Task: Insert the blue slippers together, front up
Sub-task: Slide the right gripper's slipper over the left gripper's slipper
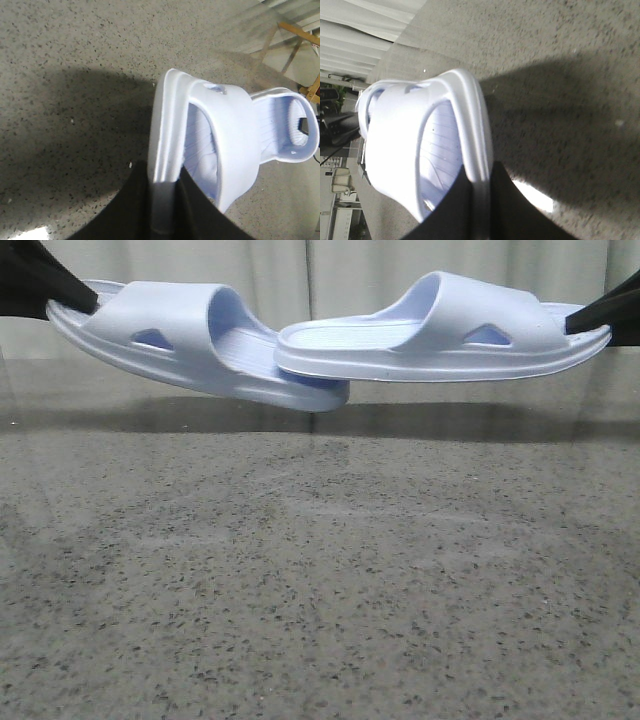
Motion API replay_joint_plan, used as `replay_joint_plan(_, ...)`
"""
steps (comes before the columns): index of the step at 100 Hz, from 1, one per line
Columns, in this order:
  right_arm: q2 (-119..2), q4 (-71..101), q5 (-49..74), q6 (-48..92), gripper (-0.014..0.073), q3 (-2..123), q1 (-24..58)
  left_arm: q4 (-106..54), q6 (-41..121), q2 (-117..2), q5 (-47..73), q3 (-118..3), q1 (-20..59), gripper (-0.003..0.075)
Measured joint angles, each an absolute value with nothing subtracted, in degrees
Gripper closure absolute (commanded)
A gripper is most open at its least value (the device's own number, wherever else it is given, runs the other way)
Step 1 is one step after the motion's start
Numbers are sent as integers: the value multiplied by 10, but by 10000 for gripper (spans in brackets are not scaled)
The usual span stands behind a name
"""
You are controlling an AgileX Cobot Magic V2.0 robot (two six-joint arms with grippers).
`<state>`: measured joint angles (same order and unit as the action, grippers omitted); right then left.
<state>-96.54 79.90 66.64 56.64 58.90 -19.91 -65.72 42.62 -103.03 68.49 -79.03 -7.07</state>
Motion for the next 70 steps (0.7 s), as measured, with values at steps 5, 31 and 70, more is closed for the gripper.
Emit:
replay_joint_plan(5, -978, 799, 666, 564, 700, 604, -199, -663, 425, -1030, 685, -790, -71, 704)
replay_joint_plan(31, -1022, 799, 668, 550, 700, 656, -195, -698, 415, -1034, 685, -790, -71, 704)
replay_joint_plan(70, -1071, 799, 668, 533, 700, 697, -139, -731, 410, -1061, 680, -790, -29, 704)
